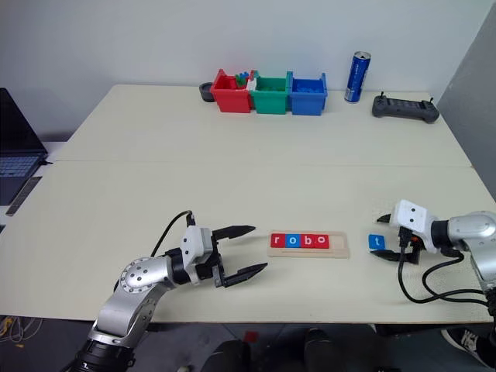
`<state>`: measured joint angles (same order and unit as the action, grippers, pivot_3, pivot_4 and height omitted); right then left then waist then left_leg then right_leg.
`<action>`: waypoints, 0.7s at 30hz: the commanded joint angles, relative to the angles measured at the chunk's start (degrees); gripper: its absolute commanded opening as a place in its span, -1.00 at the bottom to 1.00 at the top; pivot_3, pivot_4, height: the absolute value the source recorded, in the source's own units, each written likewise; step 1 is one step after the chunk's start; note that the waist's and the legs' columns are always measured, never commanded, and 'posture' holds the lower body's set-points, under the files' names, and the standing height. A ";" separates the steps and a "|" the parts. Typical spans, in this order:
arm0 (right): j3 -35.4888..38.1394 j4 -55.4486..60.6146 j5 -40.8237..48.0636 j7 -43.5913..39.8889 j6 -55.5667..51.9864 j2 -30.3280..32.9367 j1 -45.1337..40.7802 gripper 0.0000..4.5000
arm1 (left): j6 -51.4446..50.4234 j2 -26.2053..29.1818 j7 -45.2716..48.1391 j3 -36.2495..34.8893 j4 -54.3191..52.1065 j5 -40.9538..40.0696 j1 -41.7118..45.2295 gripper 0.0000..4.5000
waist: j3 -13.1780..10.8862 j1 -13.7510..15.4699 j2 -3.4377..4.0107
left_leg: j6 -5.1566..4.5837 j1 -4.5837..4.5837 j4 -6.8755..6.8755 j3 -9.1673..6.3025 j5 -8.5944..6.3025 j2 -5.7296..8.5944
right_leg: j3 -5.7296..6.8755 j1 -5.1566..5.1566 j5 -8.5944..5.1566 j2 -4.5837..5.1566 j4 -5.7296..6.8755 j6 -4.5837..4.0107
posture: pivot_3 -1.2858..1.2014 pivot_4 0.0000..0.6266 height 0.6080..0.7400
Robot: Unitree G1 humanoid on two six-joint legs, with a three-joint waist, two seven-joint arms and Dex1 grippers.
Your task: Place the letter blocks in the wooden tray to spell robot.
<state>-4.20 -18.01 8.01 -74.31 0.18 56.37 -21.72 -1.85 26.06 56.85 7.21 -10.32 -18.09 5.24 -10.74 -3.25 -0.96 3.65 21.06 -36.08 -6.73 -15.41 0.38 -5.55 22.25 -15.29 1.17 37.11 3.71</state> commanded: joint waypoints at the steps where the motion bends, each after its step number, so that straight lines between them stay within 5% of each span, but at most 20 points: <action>1: -0.62 -2.76 -1.15 -2.87 3.73 0.65 -2.10 0.99 | 1.27 -0.22 -0.19 -0.35 -0.50 -0.76 0.13 1.00 | 0.00 0.10 0.00 | 0.00 0.00 0.00 -0.01 0.00 0.00 | 0.01 0.00 0.00 0.00 0.00 0.00 | 0.03 -0.52 1.00; 9: -1.48 -5.72 -2.07 -4.68 5.39 -0.36 -3.31 0.99 | 1.52 -0.13 -0.41 -0.39 -0.83 -0.73 -0.49 1.00 | 0.00 0.26 0.00 | 0.01 0.01 -0.01 -0.03 0.00 0.02 | 0.00 0.00 0.01 0.03 0.02 -0.01 | 0.03 -0.52 1.00; 13: -1.75 -8.10 -3.20 -4.81 5.74 -0.70 -4.18 0.59 | 1.34 0.00 -0.48 -0.34 -1.15 -0.77 -0.49 1.00 | 0.00 0.26 0.01 | 0.01 0.00 -0.02 -0.03 0.00 0.02 | 0.00 0.00 0.01 0.03 0.03 -0.01 | 0.03 -0.52 1.00; 19: -1.43 -9.31 -2.67 -4.96 5.22 -1.75 -5.47 -0.35 | 0.89 0.01 -0.54 -0.17 -1.55 -0.88 -0.47 1.00 | 0.01 0.23 0.01 | 0.01 -0.01 -0.03 -0.02 0.00 0.02 | -0.01 0.00 0.01 0.03 0.07 -0.02 | 0.03 -0.52 1.00; 21: -1.20 -9.24 -2.36 -4.94 4.68 -2.00 -6.13 -0.35 | 0.70 -0.04 -0.61 -0.14 -1.50 -0.89 -0.19 1.00 | 0.01 0.23 0.01 | 0.01 -0.01 -0.03 -0.02 0.00 0.02 | -0.02 0.00 0.02 0.03 0.07 -0.02 | 0.03 -0.52 1.00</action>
<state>-6.21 -27.79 5.26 -78.79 5.11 54.17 -26.35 -1.17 26.05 56.65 7.21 -10.29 -18.07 4.85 -10.73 -3.03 -0.95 3.65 21.05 -36.12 -6.74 -15.41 0.40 -5.57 22.24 -15.27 1.20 37.19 3.69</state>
